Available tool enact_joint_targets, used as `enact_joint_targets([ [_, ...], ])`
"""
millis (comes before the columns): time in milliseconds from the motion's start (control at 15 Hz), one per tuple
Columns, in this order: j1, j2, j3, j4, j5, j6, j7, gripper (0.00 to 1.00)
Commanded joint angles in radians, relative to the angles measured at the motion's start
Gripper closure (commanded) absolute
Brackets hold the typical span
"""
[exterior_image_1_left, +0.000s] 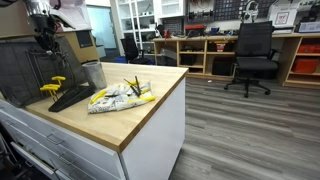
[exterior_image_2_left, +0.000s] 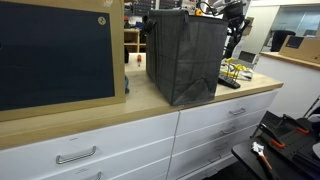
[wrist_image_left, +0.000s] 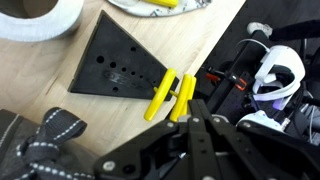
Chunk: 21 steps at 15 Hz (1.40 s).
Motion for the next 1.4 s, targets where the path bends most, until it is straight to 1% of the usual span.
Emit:
enact_joint_targets([
  [0,0.007,-0.001,0.006,0.0,-0.037,0.013,-0.127,1.0],
  [267,0.002,0.008,0.008,-0.008,-0.015,0.035,-0.328,1.0],
  [600,0.003,0.019,0.011,-0.025,0.007,0.053,-0.513,1.0],
  [933,0.004,0.038,0.015,-0.04,0.019,0.046,-0.612,1.0],
  [1333,-0.006,0.064,0.008,-0.051,0.022,0.035,-0.655,1.0],
])
